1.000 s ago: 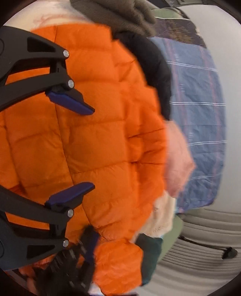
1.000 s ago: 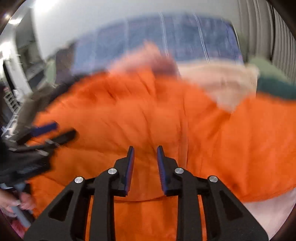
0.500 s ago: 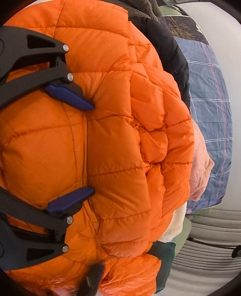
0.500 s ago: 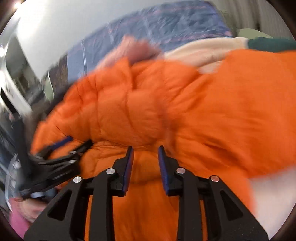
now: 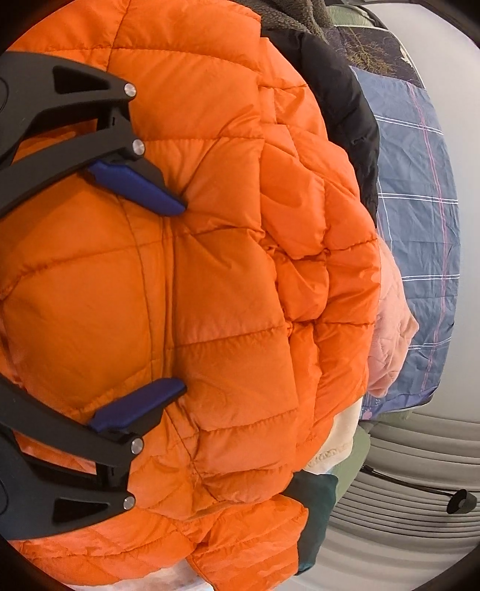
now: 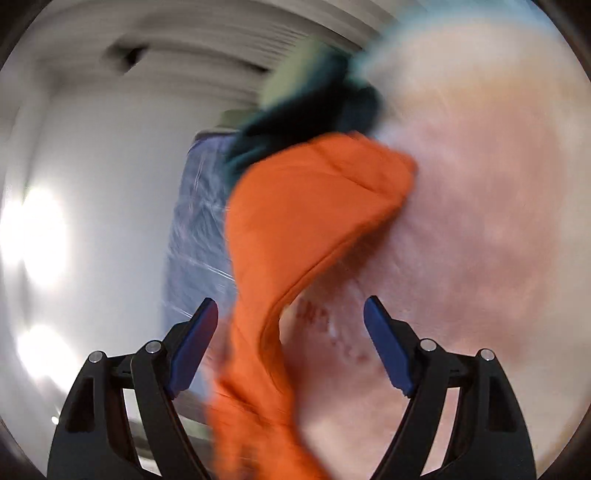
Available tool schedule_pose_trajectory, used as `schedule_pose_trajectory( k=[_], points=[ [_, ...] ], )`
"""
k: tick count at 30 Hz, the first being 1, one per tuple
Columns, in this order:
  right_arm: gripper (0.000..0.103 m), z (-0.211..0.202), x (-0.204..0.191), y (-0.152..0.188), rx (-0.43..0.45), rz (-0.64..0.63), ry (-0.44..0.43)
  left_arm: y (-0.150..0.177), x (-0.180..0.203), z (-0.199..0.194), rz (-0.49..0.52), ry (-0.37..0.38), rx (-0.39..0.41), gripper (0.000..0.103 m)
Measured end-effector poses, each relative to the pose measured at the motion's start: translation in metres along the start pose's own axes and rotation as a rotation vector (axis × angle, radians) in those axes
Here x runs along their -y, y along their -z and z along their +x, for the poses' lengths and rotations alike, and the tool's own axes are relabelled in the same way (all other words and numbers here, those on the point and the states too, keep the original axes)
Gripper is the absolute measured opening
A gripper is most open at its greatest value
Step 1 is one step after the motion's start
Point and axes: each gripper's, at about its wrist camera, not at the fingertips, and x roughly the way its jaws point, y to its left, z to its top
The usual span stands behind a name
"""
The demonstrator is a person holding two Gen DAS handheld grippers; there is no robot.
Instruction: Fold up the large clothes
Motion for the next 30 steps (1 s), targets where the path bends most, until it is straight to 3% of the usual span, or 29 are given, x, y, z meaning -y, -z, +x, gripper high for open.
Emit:
schedule_pose_trajectory(
  k=[3, 5, 7, 9, 12, 14, 20, 23, 26, 28, 30],
  points=[
    [0.073, 0.006, 0.012, -0.015, 0.1, 0.098, -0.005, 0.001, -0.004, -0.003, -0.014, 0.022, 0.006, 0.093],
    [0.044, 0.011, 0.007, -0.02, 0.144, 0.062, 0.017, 0.001, -0.006, -0.004, -0.023, 0.034, 0.009, 0.094],
    [0.021, 0.017, -0.004, -0.024, 0.157, 0.01, 0.054, 0.0, -0.007, -0.004, -0.031, 0.047, 0.011, 0.095],
    [0.012, 0.017, -0.03, -0.015, 0.155, -0.134, 0.075, 0.0, -0.009, -0.005, -0.041, 0.067, 0.016, 0.097],
    [0.009, 0.029, -0.095, 0.033, 0.082, -0.43, 0.017, 0.0, -0.013, -0.008, -0.065, 0.097, 0.033, 0.098],
    [0.009, 0.045, -0.135, 0.088, -0.001, -0.607, -0.03, -0.001, -0.021, -0.016, -0.104, 0.128, 0.064, 0.098],
    [0.009, 0.095, -0.187, 0.265, -0.286, -1.015, -0.182, -0.009, -0.084, -0.065, -0.336, 0.221, 0.19, 0.098],
    [0.009, 0.123, -0.179, 0.36, -0.452, -1.255, -0.186, -0.013, -0.124, -0.097, -0.416, 0.274, 0.271, 0.098],
    [0.009, 0.155, -0.14, 0.432, -0.625, -1.446, -0.083, -0.014, -0.149, -0.116, -0.446, 0.373, 0.301, 0.101],
    [0.01, 0.162, -0.117, 0.458, -0.683, -1.501, -0.027, -0.013, -0.155, -0.114, -0.433, 0.441, 0.266, 0.101],
    [0.021, 0.167, -0.101, 0.466, -0.715, -1.541, 0.015, -0.011, -0.156, -0.099, -0.439, 0.477, 0.197, 0.101]
  ],
)
